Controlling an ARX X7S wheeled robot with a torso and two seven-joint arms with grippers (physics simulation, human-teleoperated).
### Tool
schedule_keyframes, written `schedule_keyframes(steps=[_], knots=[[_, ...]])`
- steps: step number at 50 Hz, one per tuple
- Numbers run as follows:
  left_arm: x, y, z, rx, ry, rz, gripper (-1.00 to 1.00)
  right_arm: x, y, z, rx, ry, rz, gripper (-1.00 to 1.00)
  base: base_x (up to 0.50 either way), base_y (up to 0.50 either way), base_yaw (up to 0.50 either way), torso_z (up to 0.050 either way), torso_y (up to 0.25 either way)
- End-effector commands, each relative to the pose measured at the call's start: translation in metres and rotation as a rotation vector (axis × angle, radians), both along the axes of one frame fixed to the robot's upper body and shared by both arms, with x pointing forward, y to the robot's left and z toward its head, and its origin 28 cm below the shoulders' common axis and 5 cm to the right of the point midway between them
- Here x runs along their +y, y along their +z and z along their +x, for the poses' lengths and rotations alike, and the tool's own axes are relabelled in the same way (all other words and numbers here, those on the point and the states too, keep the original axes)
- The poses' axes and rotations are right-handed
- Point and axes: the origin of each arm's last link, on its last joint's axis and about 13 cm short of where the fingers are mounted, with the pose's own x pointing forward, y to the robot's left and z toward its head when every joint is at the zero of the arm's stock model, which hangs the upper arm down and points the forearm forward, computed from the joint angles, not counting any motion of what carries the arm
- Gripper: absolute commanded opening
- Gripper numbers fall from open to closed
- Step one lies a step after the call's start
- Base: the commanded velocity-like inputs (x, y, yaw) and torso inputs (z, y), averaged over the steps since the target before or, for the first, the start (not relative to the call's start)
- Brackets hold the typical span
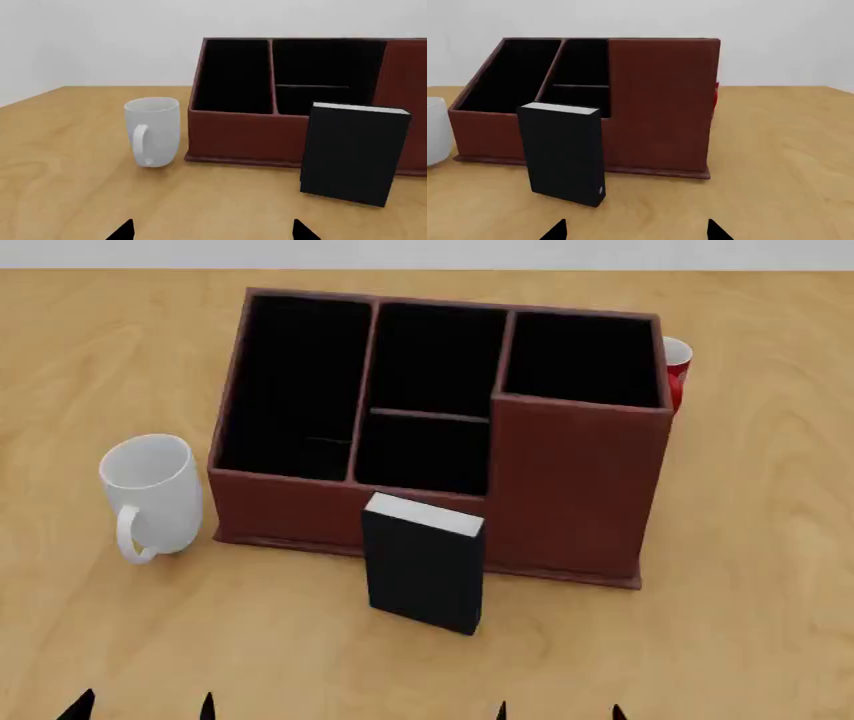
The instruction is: Pick up the book and place it in the right compartment of the caddy.
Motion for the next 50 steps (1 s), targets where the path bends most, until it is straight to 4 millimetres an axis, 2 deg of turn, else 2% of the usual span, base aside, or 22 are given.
schedule_keyframes(steps=[1, 3, 4, 5, 6, 7, 11, 18, 21, 33, 37, 42, 44, 50], knots=[[0.0, 0.0, 0.0, 0.0, 0.0, 0.0, 1.0, -0.002, 0.0, 0.0, 0.0, -0.013, 0.0, 1.0, 0.0, 0.0, 0.0, 0.0, 0.0], [0.0, 0.001, 0.0, -0.012, -0.005, -0.006, 1.0, 0.002, 0.004, -0.003, -0.017, 0.002, 0.003, 1.0, 0.0, 0.0, 0.0, 0.0, 0.0], [0.0, 0.001, -0.001, -0.024, -0.016, -0.007, 1.0, -0.005, 0.0, 0.017, -0.083, -0.041, -0.063, 1.0, 0.0, 0.0, 0.0, 0.0, 0.0], [0.0, 0.001, -0.001, -0.028, -0.018, -0.002, 1.0, -0.009, 0.002, 0.04, -0.181, -0.024, -0.05, 1.0, 0.0, 0.0, 0.0, 0.0, 0.0], [-0.001, 0.001, -0.001, -0.031, -0.023, 0.015, 1.0, -0.008, -0.011, 0.045, -0.191, -0.013, -0.06, 1.0, 0.0, 0.0, 0.0, 0.0, 0.0], [-0.001, 0.0, -0.001, -0.035, -0.023, 0.037, 1.0, -0.01, -0.044, 0.032, -0.025, -0.035, -0.092, 1.0, 0.0, 0.0, 0.0, 0.0, 0.0], [-0.003, 0.007, -0.003, -0.129, -0.056, 0.063, 1.0, -0.01, -0.023, 0.031, -0.072, -0.037, -0.103, 1.0, 0.0, 0.0, 0.0, 0.0, 0.0], [0.0, 0.048, 0.007, -0.223, -0.063, 0.029, 1.0, -0.016, 0.035, 0.036, -0.196, -0.047, -0.102, 1.0, 0.0, 0.0, 0.0, 0.05, 0.0], [0.001, 0.06, 0.013, -0.249, -0.051, 0.019, 1.0, -0.017, 0.045, 0.038, -0.218, -0.046, -0.092, 1.0, 0.0, 0.0, 0.0, 0.05, 0.0], [0.007, 0.089, 0.024, -0.321, -0.012, 0.005, 1.0, -0.025, 0.068, 0.039, -0.29, -0.062, -0.056, 1.0, 0.0, 0.0, 0.0, 0.05, 0.0], [0.008, 0.088, 0.023, -0.338, -0.023, 0.055, 1.0, -0.026, 0.067, 0.039, -0.295, -0.046, -0.063, 1.0, 0.05, 0.0, 0.0, 0.05, 0.0], [0.011, 0.09, 0.025, -0.321, 0.013, 0.03, 1.0, -0.027, 0.067, 0.039, -0.295, -0.036, -0.071, 1.0, 0.43, 0.0, 0.0, 0.047, 0.0], [0.01, 0.091, 0.024, -0.322, 0.001, 0.019, 1.0, -0.028, 0.066, 0.038, -0.29, -0.072, -0.076, 1.0, 0.5, 0.0, 0.0, 0.0, 0.0], [0.009, 0.091, 0.023, -0.322, -0.01, 0.03, 1.0, -0.025, 0.066, 0.039, -0.254, -0.034, -0.15, 1.0, 0.02, 0.0, 0.0, 0.0, 0.0]])
